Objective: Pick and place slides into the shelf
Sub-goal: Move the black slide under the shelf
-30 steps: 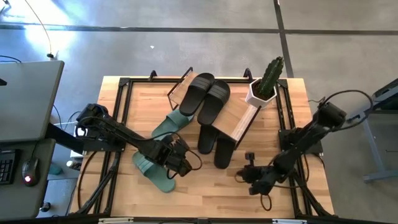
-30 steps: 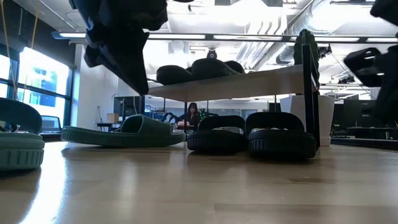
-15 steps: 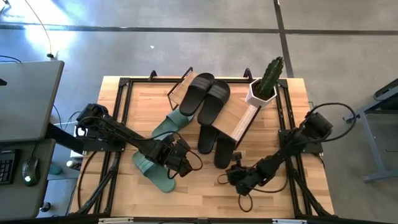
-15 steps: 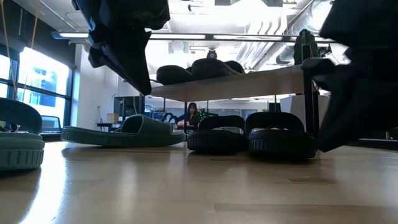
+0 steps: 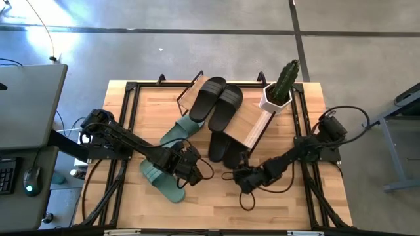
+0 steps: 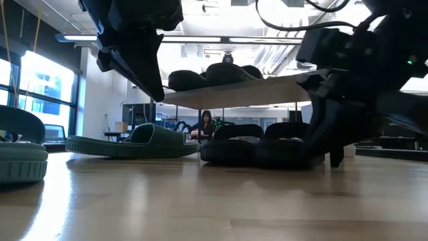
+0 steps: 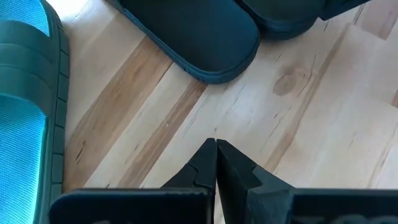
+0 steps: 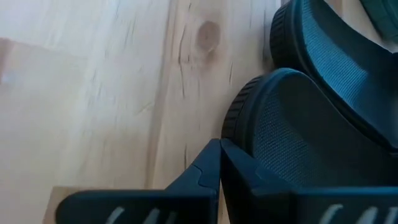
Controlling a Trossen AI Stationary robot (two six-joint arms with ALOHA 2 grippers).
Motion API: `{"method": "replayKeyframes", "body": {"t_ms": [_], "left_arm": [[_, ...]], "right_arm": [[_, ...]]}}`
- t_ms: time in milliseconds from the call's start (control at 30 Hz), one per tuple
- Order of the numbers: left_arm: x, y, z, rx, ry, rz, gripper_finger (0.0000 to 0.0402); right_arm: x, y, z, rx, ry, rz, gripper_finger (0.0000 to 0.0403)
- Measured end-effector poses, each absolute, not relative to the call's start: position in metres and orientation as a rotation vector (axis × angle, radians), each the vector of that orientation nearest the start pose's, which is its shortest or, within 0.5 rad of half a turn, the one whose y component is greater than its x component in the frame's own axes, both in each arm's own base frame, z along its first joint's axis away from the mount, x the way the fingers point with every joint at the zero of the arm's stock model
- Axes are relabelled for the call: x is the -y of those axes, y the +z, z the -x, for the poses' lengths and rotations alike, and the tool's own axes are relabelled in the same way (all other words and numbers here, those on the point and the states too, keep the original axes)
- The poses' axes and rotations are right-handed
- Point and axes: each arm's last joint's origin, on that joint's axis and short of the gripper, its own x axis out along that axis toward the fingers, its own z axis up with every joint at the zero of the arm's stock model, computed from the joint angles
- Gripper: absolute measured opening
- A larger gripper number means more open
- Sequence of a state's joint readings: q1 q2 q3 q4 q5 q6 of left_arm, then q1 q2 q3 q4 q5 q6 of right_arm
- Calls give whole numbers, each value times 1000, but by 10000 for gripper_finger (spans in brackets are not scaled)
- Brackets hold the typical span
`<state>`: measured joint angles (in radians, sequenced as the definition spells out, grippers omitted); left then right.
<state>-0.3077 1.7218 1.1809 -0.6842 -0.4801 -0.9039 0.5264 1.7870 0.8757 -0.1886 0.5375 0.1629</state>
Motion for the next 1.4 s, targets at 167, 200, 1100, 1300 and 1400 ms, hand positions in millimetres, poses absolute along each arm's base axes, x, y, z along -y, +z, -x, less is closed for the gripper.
{"method": "replayKeyframes", "body": {"t_ms": [167, 200, 1100, 1300, 1400], "left_arm": [[88, 202, -320, -951, 628, 329, 0], [88, 202, -320, -950, 629, 328, 1], [65, 181, -316, -923, 727, 347, 0], [58, 159, -317, -731, 709, 497, 0], [58, 153, -315, -643, 707, 529, 0]], "right_arm": [[-136, 123, -288, -932, -114, 379, 0], [-134, 123, -289, -930, -124, 367, 0], [-146, 164, -276, -809, -90, 231, 0], [-145, 206, -246, -733, -162, 170, 0], [-143, 224, -224, -702, -230, 149, 0]]}}
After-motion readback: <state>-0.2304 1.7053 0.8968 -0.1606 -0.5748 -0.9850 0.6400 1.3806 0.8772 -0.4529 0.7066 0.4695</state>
